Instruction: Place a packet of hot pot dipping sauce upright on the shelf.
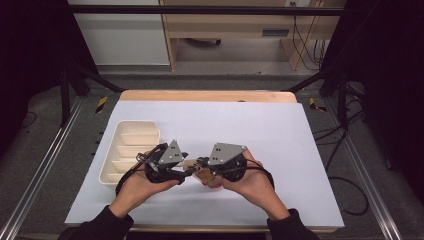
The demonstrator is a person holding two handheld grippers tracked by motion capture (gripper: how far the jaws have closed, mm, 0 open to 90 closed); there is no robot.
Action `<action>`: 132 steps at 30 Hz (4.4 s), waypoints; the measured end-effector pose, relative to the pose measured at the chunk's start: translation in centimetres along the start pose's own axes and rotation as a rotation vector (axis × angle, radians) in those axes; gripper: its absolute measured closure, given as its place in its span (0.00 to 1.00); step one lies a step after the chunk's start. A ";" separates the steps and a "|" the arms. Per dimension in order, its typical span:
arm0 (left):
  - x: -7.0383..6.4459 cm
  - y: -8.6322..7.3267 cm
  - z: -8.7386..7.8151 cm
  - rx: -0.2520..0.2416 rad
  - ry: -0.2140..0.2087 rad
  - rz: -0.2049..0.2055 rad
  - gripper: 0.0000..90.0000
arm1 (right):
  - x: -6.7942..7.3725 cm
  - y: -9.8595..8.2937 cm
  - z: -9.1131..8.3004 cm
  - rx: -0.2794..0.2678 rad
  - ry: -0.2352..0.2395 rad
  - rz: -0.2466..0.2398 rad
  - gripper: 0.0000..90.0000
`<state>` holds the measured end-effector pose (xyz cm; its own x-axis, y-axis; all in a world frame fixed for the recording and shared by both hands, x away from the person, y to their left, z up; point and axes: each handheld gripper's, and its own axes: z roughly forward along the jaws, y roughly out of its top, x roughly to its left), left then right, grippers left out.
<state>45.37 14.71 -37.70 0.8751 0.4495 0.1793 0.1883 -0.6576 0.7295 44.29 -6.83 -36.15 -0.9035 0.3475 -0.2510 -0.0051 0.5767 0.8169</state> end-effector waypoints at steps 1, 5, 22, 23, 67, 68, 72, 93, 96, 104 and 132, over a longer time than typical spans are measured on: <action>0.1 0.0 0.0 0.000 -0.004 -0.003 0.51 | 0.0 0.0 0.0 0.000 0.000 0.000 1.00; 0.3 -0.2 0.2 0.008 -0.016 -0.005 0.58 | 0.1 0.1 0.1 0.001 0.006 -0.006 1.00; 0.5 -0.5 0.5 0.005 -0.063 -0.008 0.79 | 0.2 0.1 0.0 -0.001 0.011 -0.007 1.00; 0.5 -0.5 0.5 0.005 -0.073 -0.004 0.80 | 0.2 0.1 0.0 -0.002 0.010 -0.004 1.00; -1.0 0.1 0.4 -0.014 -0.125 0.009 0.84 | -1.3 -12.4 -3.3 0.188 -0.404 0.436 0.29; -1.0 0.3 0.5 -0.006 -0.125 0.014 0.84 | -1.3 -12.4 -3.3 0.189 -0.402 0.435 0.29; -0.4 1.7 0.9 0.054 -0.128 0.061 0.84 | -1.2 -12.5 -3.1 0.187 -0.387 0.447 0.30; 0.8 7.8 0.8 0.294 -0.166 0.288 0.84 | -1.1 -12.3 -3.5 0.162 -0.398 0.452 0.29; 1.3 8.2 -0.8 0.314 -0.163 0.298 0.84 | -1.1 -12.2 -3.5 0.167 -0.397 0.447 0.29; 1.5 10.0 -5.7 0.337 -0.127 0.380 0.84 | -0.9 -12.2 -3.2 0.162 -0.381 0.460 0.28; 6.6 10.3 -8.9 0.329 -0.080 0.314 0.84 | -1.7 -12.5 -4.4 0.109 -0.493 0.545 0.18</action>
<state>49.12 16.27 -23.15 0.9417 0.1585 0.2967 0.0292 -0.9173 0.3971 44.04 -17.87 -43.61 -0.4682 0.8822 -0.0496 0.4546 0.2886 0.8426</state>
